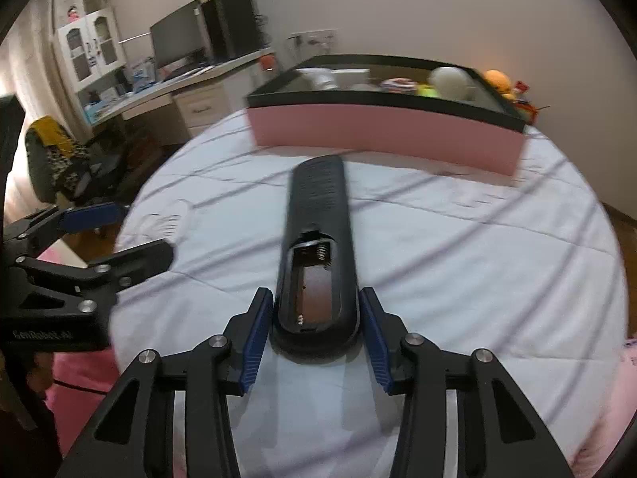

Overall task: Organize rigid objects
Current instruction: 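Open left tool to release the remote while right tool keeps holding it, then lift the black remote with right tool and turn it on edge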

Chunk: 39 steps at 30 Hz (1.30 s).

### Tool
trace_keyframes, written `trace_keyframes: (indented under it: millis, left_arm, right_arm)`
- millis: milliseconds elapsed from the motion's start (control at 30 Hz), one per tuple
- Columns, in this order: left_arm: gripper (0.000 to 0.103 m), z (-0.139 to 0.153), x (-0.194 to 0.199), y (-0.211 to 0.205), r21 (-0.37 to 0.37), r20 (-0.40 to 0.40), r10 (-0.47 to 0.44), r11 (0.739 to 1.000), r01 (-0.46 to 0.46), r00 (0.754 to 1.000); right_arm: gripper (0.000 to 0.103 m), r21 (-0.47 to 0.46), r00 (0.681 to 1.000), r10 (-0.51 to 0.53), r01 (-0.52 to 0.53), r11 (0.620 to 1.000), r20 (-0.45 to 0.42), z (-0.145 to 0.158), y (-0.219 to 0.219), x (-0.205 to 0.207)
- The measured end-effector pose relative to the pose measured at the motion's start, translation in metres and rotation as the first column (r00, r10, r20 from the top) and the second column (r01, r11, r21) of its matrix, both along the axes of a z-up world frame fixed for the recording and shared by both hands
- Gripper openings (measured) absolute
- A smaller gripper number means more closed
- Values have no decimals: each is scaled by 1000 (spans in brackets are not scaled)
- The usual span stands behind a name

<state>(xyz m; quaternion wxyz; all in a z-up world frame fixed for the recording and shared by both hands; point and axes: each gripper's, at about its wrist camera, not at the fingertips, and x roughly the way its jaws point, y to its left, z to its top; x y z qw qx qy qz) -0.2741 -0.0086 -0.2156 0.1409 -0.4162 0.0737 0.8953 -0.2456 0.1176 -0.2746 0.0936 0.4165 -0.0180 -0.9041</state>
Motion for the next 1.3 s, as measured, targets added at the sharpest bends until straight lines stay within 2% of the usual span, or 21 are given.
trace_keyframes:
  millis: [67, 233, 367, 467, 533, 633, 733, 800, 867, 1000, 1033, 1067, 1100, 1167, 1233, 1300]
  left_arm:
    - [99, -1, 1, 8, 2, 5, -15, 1000, 15, 1000]
    - [99, -3, 2, 27, -10, 14, -43, 999, 43, 999]
    - [99, -3, 6, 33, -28, 9, -52, 998, 52, 999]
    - [99, -2, 9, 33, -34, 10, -50, 998, 51, 999]
    - [99, -3, 10, 33, -36, 11, -52, 998, 52, 999]
    - [99, -3, 14, 34, -40, 15, -59, 997, 60, 998]
    - [99, -4, 15, 34, -42, 19, -58, 997, 59, 998]
    - [99, -5, 16, 32, -40, 19, -54, 998, 54, 998]
    - [99, -5, 15, 30, -40, 24, -51, 998, 52, 998]
    - [100, -8, 17, 24, -46, 31, -35, 998, 36, 999]
    - [100, -8, 17, 22, -44, 32, -31, 999, 32, 999]
    - [100, -9, 17, 21, -40, 35, -28, 999, 29, 999]
    - [100, -9, 17, 19, -37, 36, -26, 999, 28, 999]
    - [100, -9, 18, 18, -36, 36, -25, 999, 27, 999]
    - [100, -8, 20, 17, -35, 32, -26, 999, 27, 999]
    - [100, -7, 22, 16, -27, 33, -30, 999, 31, 999]
  right_arm:
    - [45, 26, 999, -39, 39, 999, 1, 1, 16, 4]
    - [46, 4, 1000, -20, 20, 1000, 4, 3, 27, 4]
    - [46, -164, 999, -25, 32, 986, 44, 0, 48, -4]
    - [46, -254, 998, -29, 44, 966, 61, -3, 58, -6]
    - [45, -277, 998, -30, 47, 960, 64, -5, 59, -8]
    - [42, -201, 999, -21, 28, 979, 38, -3, 48, -8]
    - [42, -46, 1000, -3, 2, 999, -12, 3, 28, -4]
    - [42, 124, 998, 34, -27, 992, -58, 8, 7, 2]
    - [41, 277, 992, 79, -49, 960, -97, 9, -13, 9]
    - [39, 451, 982, 134, -59, 891, -136, 6, -34, 19]
    - [24, 490, 979, 146, -58, 870, -144, 5, -40, 21]
    - [23, 521, 975, 156, -51, 852, -159, 6, -43, 24]
    - [21, 527, 970, 183, -72, 847, -162, 7, -47, 27]
    - [21, 482, 971, 188, -95, 871, -148, 10, -47, 24]
    - [20, 468, 971, 191, -102, 878, -145, 11, -48, 25]
    - [20, 390, 973, 197, -135, 911, -122, 14, -44, 24]
